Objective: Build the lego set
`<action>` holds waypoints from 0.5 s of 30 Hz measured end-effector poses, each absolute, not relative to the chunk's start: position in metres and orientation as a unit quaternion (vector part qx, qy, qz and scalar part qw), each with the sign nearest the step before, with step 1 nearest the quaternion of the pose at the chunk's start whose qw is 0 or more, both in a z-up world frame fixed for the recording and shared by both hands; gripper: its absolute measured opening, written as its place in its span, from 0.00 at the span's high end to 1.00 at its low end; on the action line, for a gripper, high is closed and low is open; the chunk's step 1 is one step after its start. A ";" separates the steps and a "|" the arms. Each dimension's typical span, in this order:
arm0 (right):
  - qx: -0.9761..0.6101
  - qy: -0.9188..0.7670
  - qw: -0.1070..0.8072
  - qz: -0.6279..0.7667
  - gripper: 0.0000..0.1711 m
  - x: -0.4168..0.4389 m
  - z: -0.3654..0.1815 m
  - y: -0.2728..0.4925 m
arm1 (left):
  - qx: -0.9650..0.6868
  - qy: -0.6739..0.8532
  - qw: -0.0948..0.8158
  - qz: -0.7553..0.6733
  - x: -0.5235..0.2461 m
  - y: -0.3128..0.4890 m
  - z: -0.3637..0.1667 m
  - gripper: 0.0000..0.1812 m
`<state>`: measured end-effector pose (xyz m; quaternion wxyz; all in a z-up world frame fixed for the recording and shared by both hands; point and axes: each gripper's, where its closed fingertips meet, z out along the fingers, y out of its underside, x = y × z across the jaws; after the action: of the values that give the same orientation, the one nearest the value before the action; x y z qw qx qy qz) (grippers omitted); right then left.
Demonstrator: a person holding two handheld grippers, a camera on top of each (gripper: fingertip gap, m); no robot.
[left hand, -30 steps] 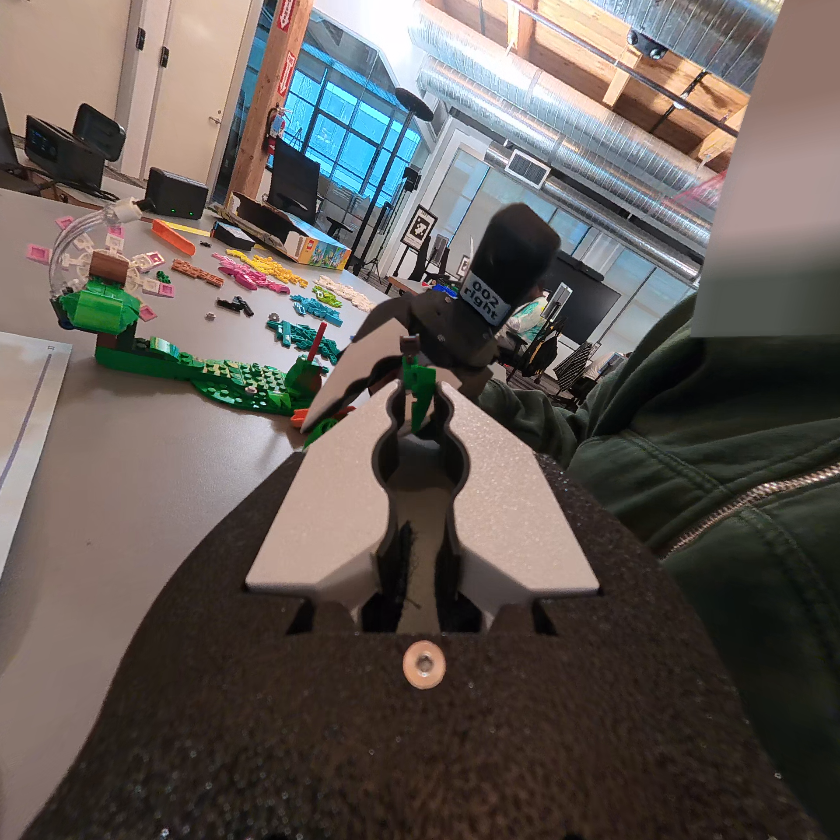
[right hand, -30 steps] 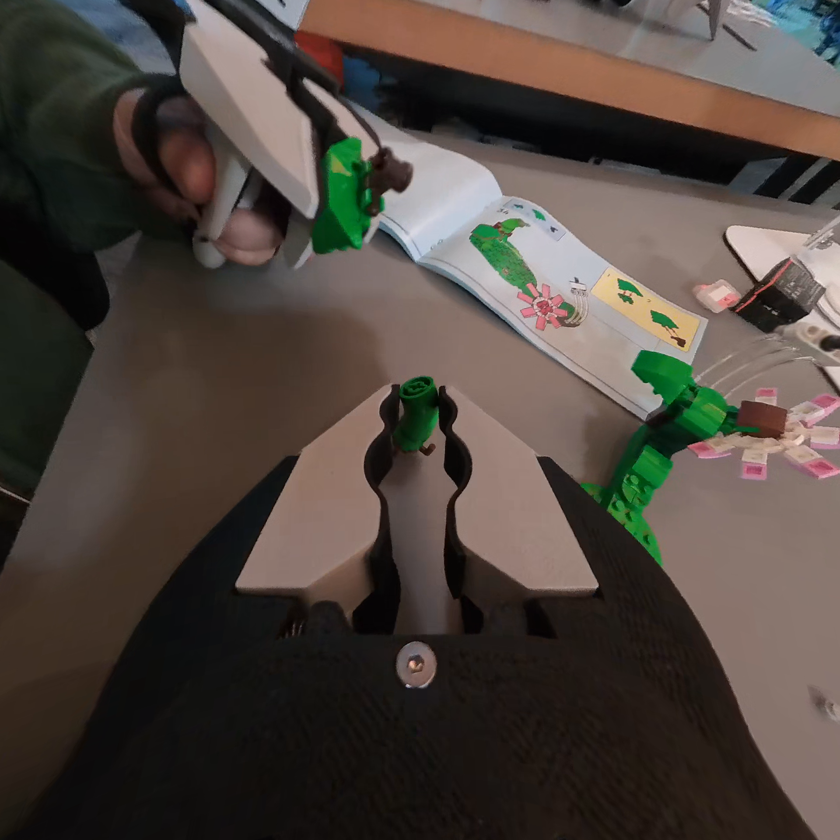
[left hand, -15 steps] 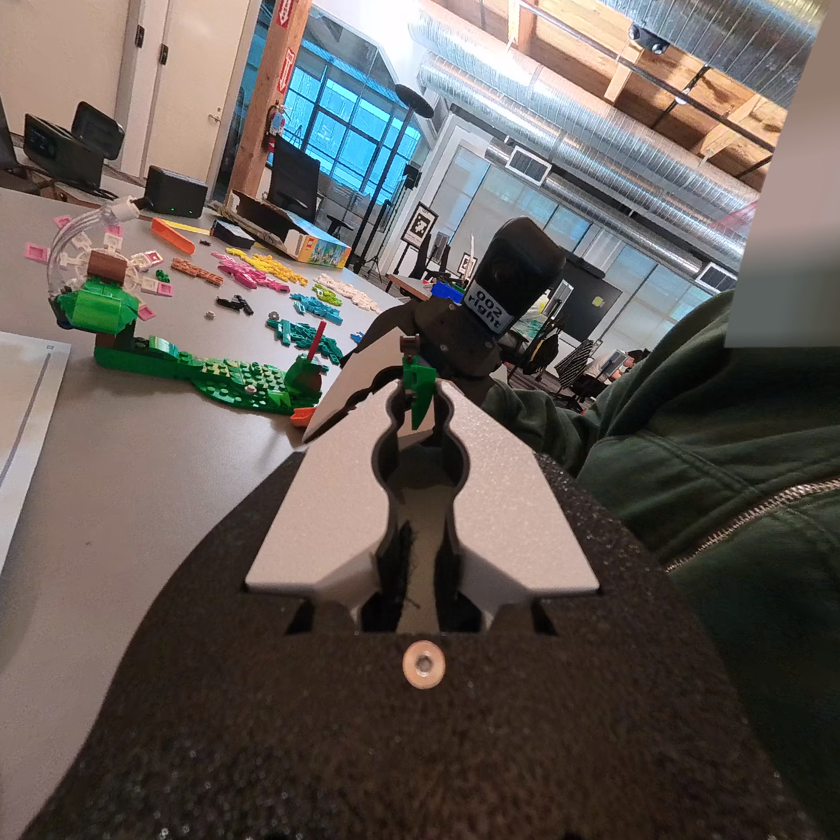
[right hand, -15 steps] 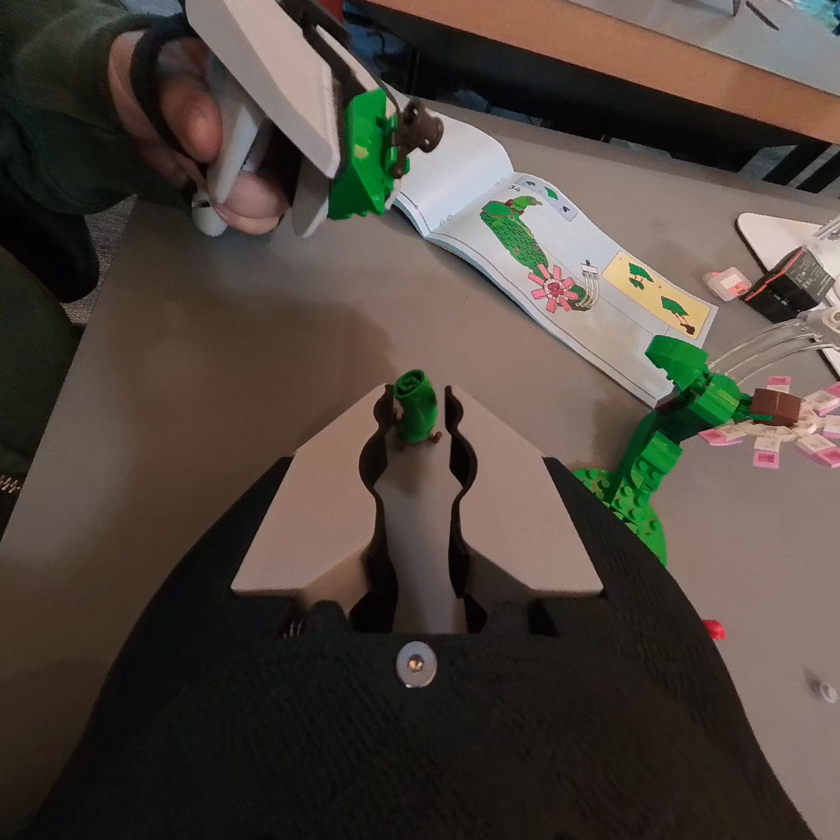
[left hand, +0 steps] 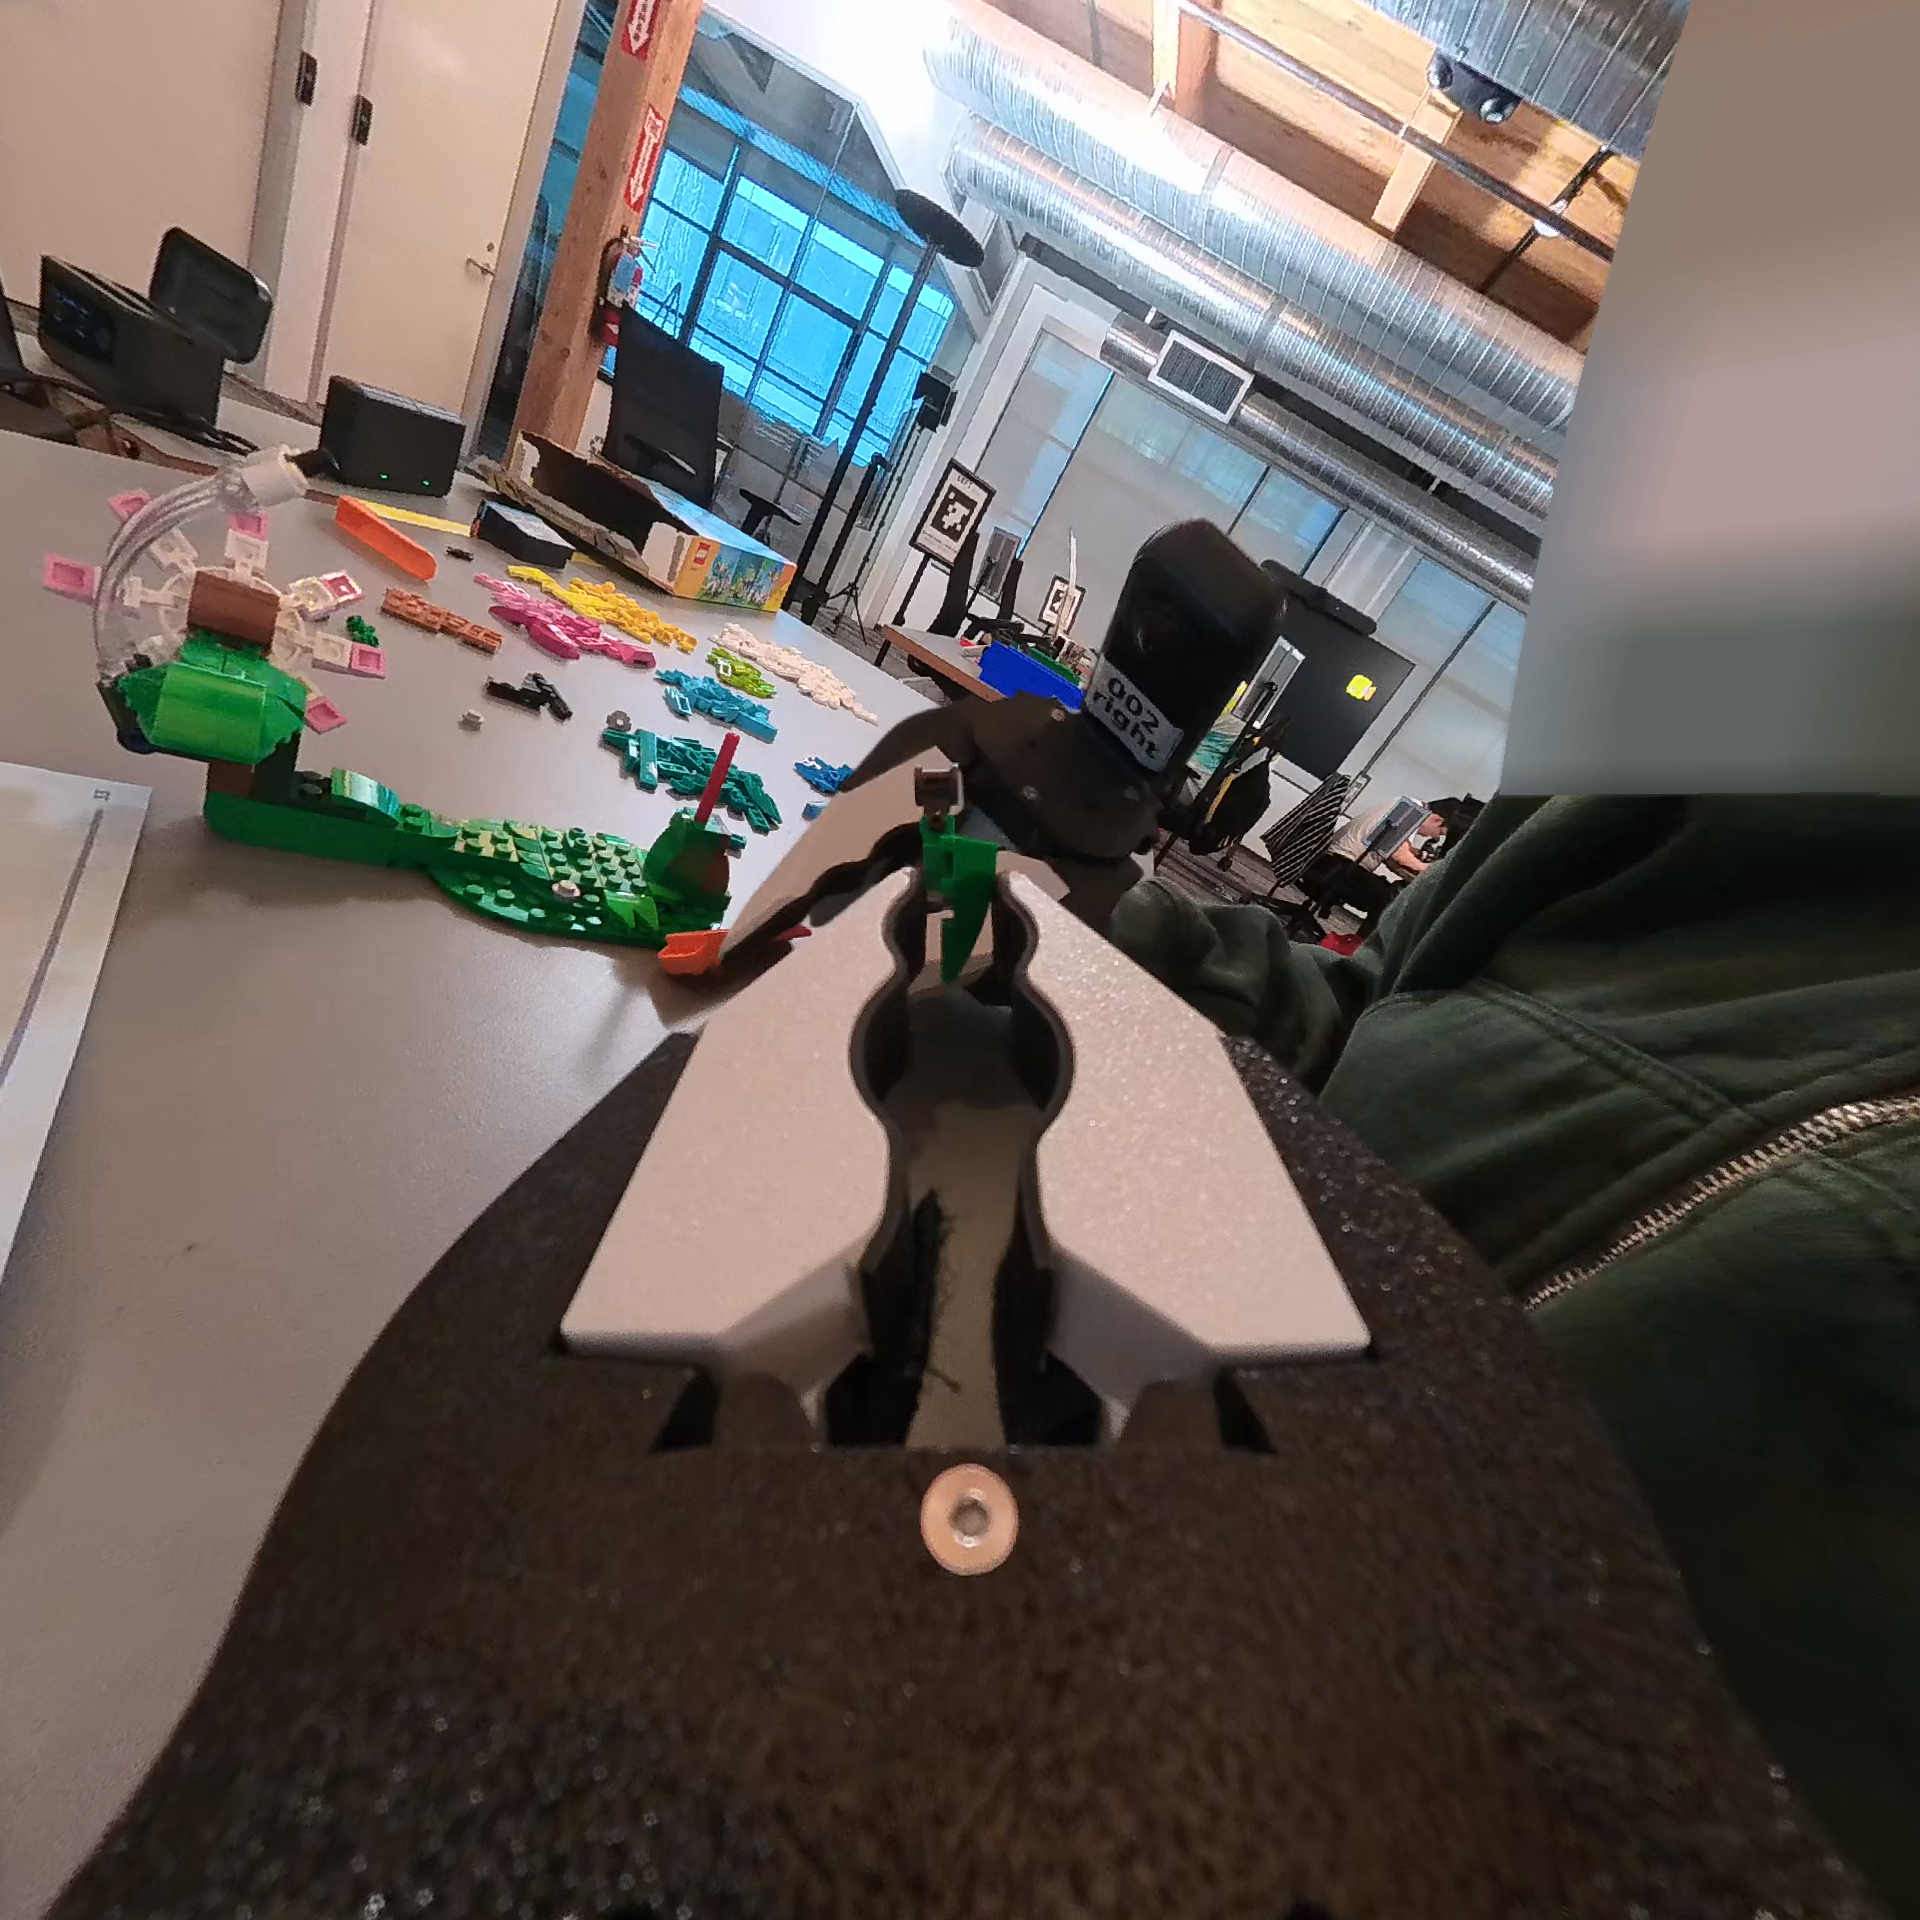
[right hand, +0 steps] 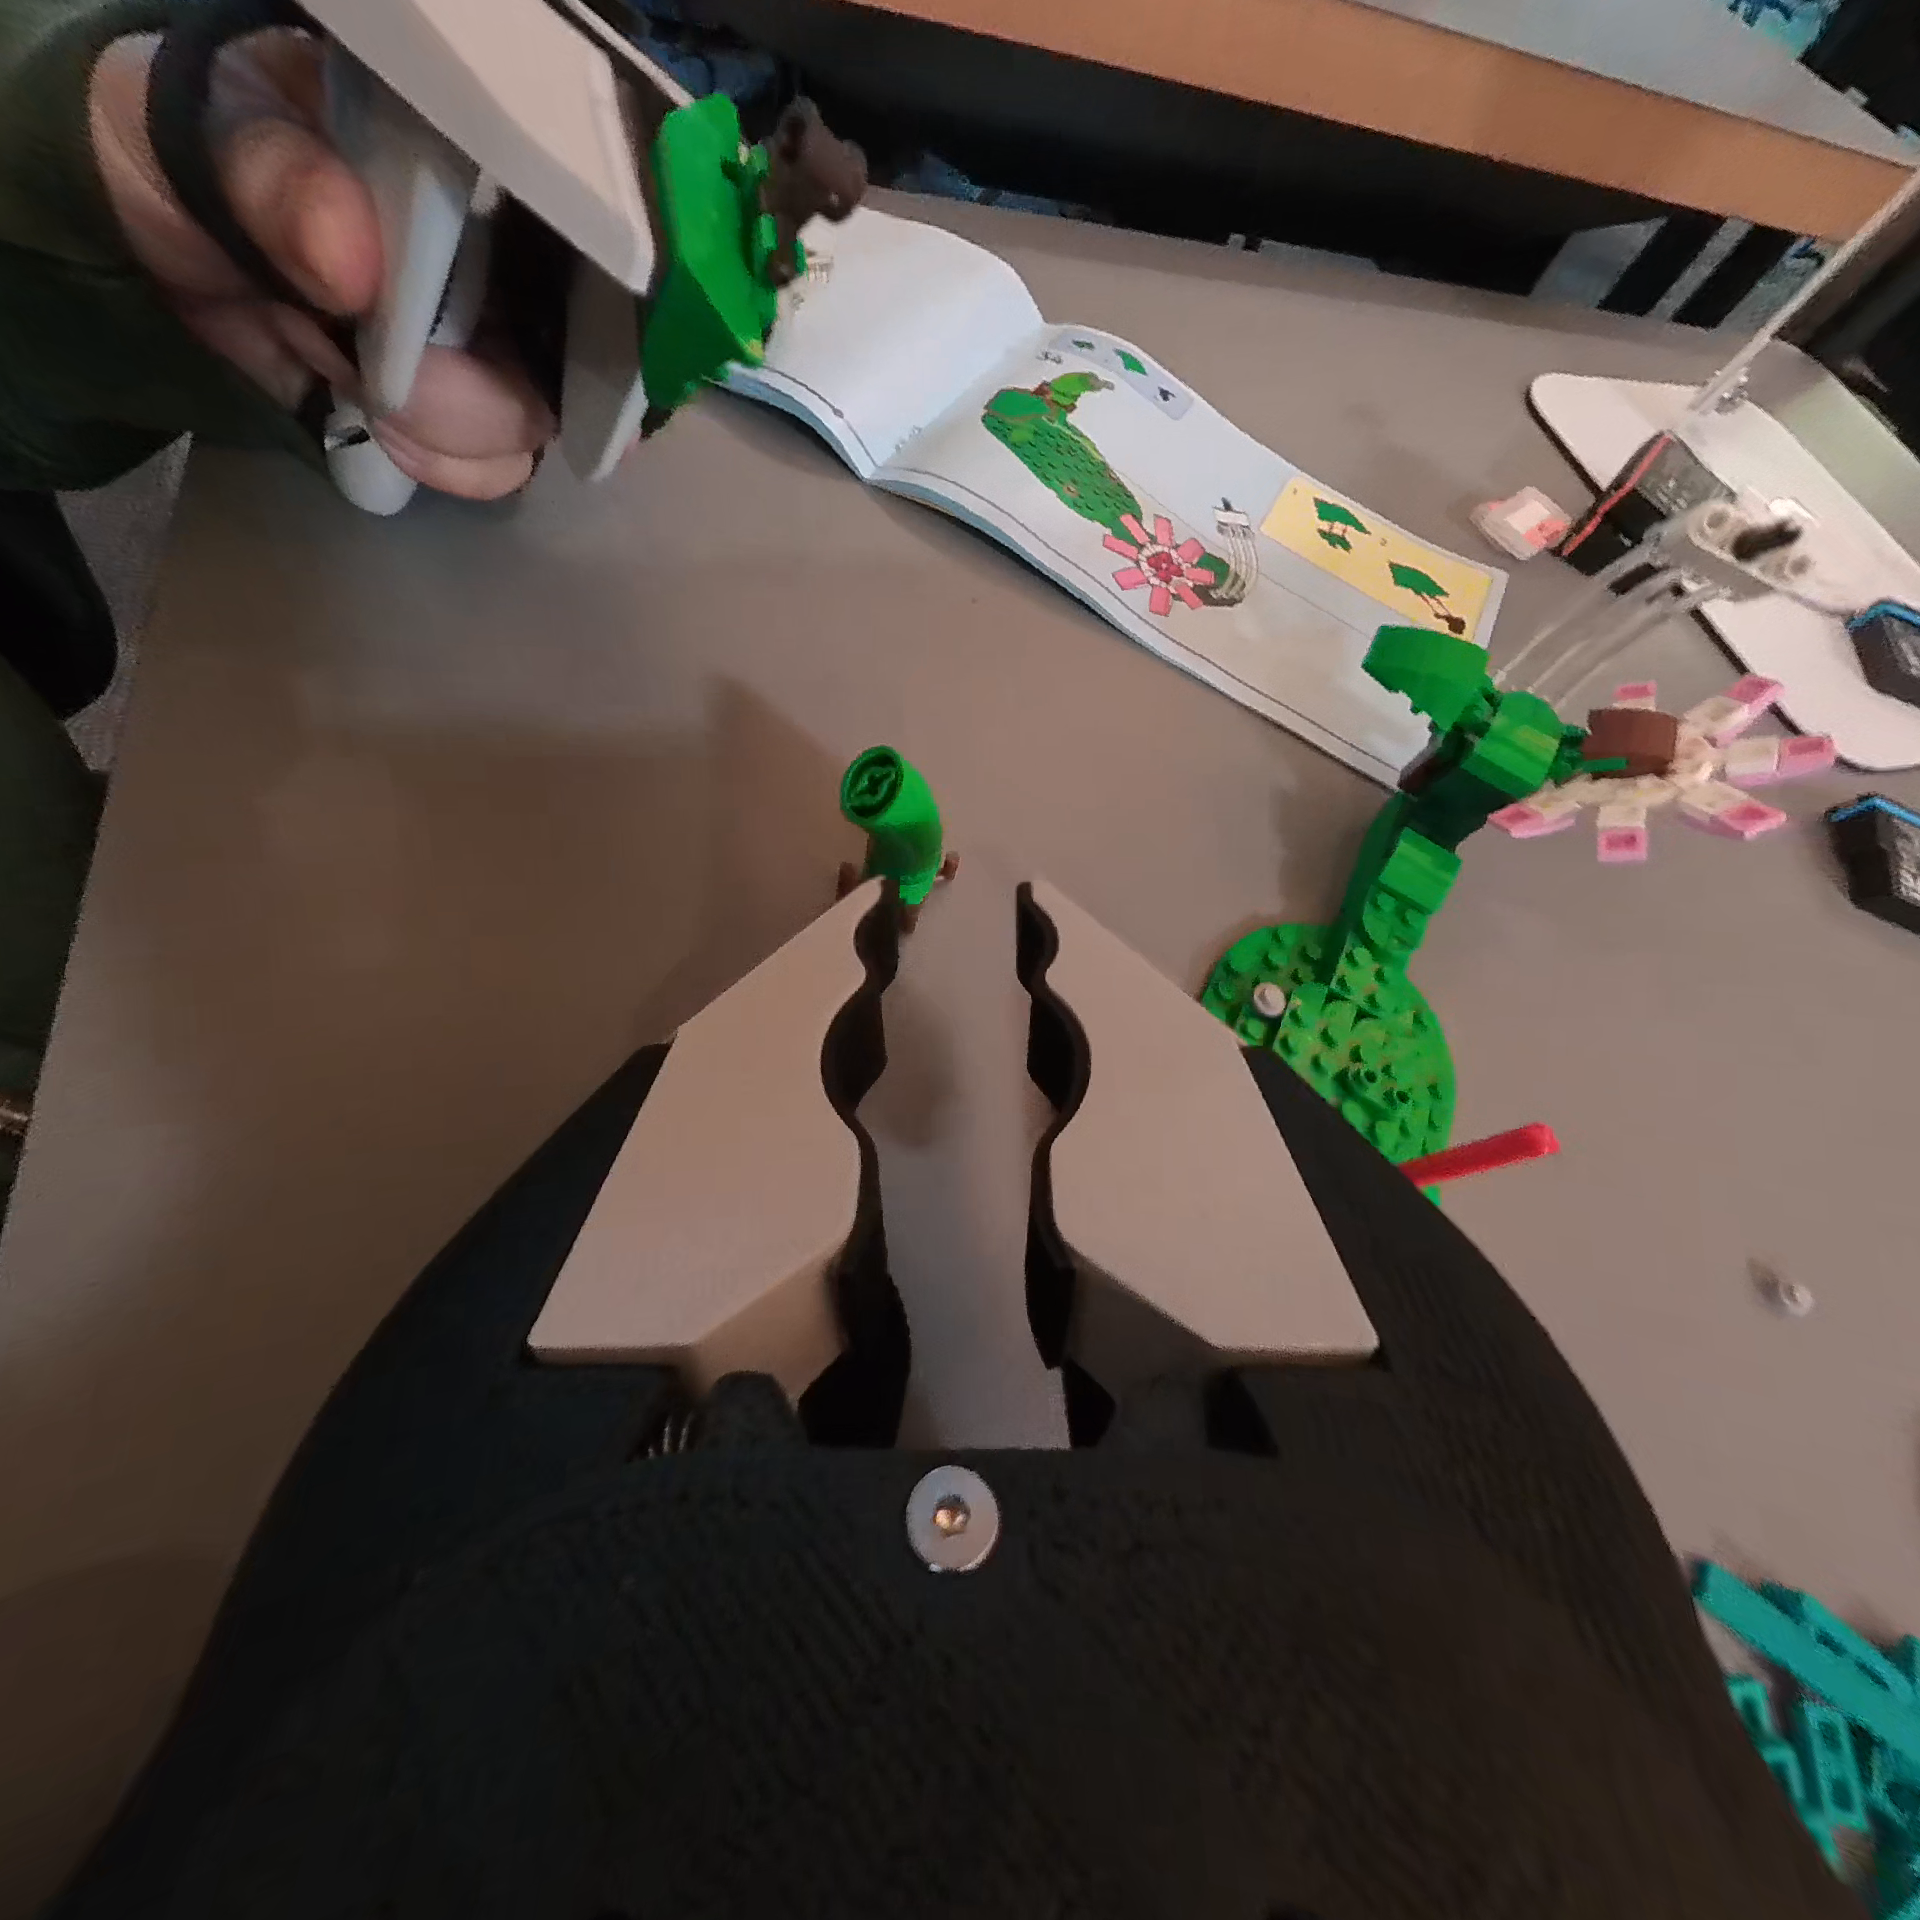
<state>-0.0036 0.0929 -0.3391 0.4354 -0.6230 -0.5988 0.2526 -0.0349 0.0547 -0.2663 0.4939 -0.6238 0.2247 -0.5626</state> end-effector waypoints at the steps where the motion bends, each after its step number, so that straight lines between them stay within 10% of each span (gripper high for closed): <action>1: -0.628 -0.592 0.434 0.258 0.87 -0.003 -0.339 0.092 | -0.624 0.225 0.494 -0.563 -0.035 0.055 -0.266 0.95; 15: -0.681 -0.528 0.420 0.285 0.83 -0.020 -0.339 0.093 | -0.624 0.226 0.494 -0.562 -0.035 0.054 -0.266 0.95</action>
<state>-0.0195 0.0926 -0.3391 0.4196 -0.6814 -0.5276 0.2850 -0.0346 0.0545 -0.2664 0.4940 -0.6236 0.2258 -0.5622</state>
